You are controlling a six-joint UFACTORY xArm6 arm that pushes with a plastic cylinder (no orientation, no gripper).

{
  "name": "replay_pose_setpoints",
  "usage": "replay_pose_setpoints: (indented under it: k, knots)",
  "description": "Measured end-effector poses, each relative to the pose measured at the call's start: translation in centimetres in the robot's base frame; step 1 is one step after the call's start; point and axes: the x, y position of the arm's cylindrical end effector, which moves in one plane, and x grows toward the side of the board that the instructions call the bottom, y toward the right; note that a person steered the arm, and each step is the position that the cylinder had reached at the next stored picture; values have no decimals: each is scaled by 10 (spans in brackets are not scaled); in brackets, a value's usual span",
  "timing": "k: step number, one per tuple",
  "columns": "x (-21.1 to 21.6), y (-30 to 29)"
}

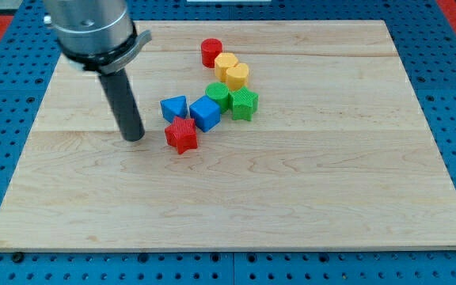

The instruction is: Push the red star towards bottom right

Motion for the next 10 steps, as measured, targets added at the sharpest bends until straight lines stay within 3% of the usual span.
replay_pose_setpoints:
  k: [4,6,9,10]
  knots:
    - [28,102]
    - [48,119]
    - [45,182]
    - [32,177]
